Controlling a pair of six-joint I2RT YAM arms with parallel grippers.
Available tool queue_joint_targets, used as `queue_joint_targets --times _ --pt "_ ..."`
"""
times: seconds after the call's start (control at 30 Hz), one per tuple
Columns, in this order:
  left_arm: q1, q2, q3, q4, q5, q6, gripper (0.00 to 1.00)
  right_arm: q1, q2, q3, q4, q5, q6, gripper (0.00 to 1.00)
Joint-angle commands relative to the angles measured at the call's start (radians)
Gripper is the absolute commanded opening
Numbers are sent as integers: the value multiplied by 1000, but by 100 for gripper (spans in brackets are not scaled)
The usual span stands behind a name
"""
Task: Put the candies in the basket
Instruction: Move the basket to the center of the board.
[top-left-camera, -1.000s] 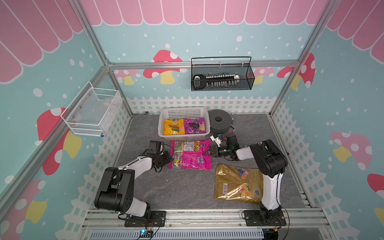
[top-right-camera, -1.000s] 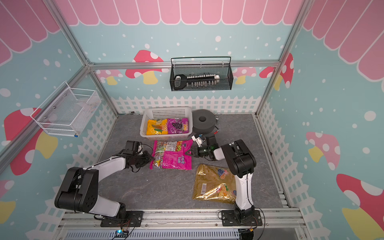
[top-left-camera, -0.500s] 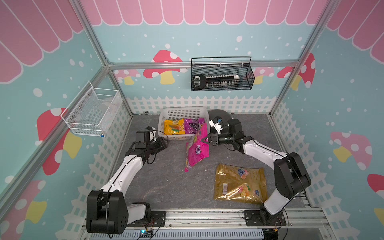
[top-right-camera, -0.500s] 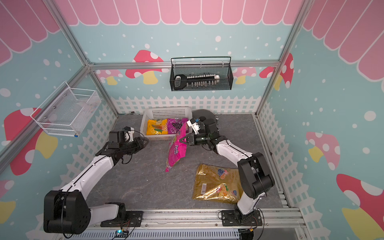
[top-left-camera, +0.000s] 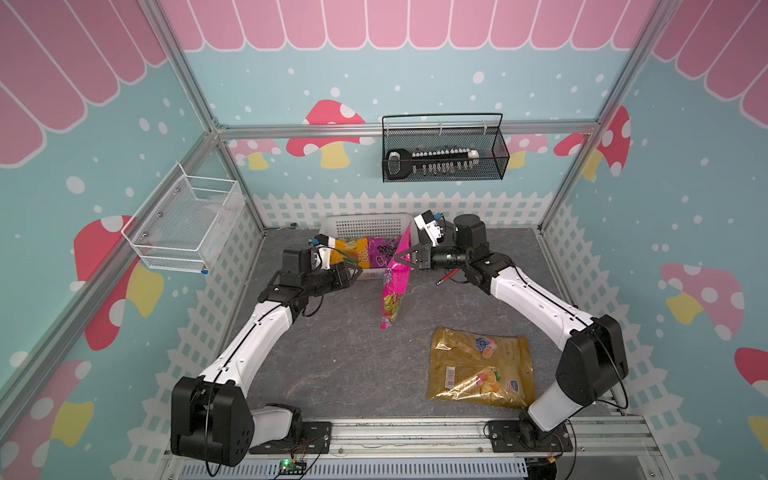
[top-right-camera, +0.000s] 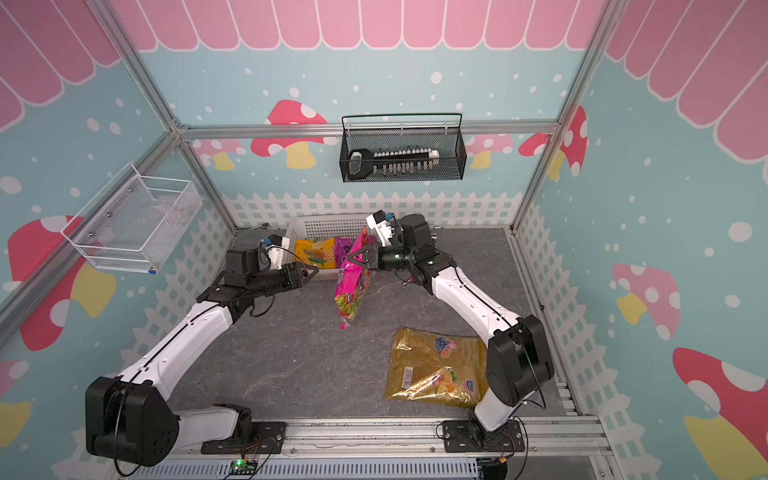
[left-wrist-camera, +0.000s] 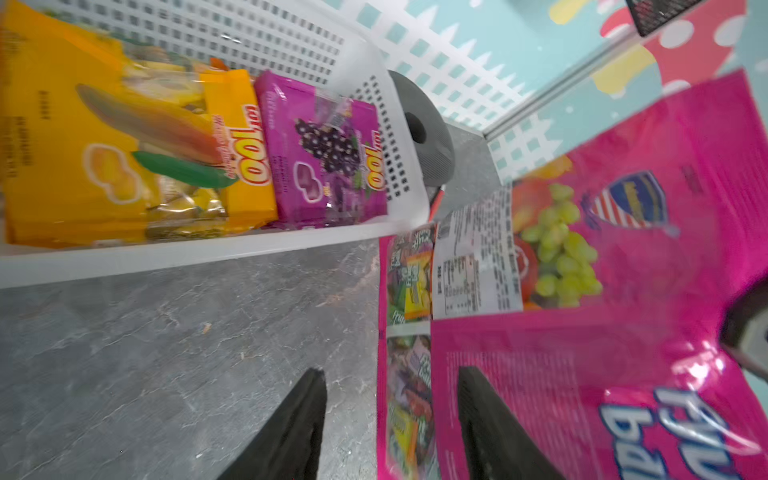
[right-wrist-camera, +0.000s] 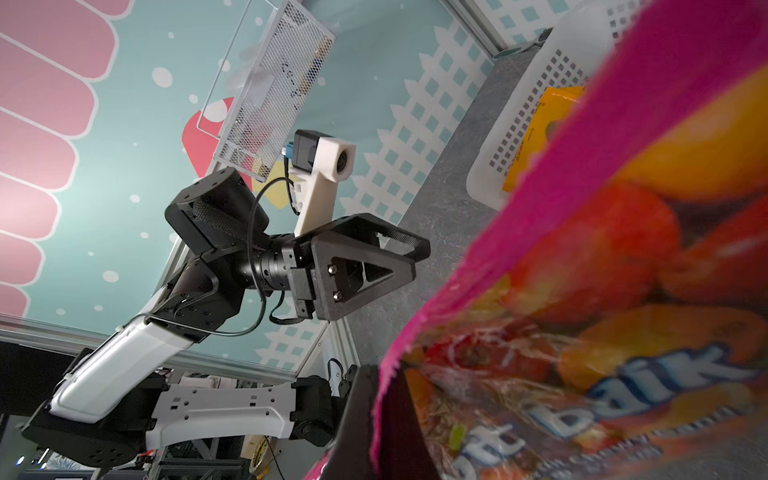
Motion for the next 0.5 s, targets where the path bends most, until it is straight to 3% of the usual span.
queue_joint_targets --times 0.0,0.17,0.27,0.47 --pt "7 33 19 2 -252 -61 58 14 -30 70 69 -2 -41 0" --pt "11 132 74 8 -437 -129 70 15 -58 100 39 10 -60 0" --pt "39 201 107 8 -513 -166 84 14 -90 99 16 51 -93 0" --pt "160 400 200 30 -390 -169 86 13 -141 96 -17 123 -140 0"
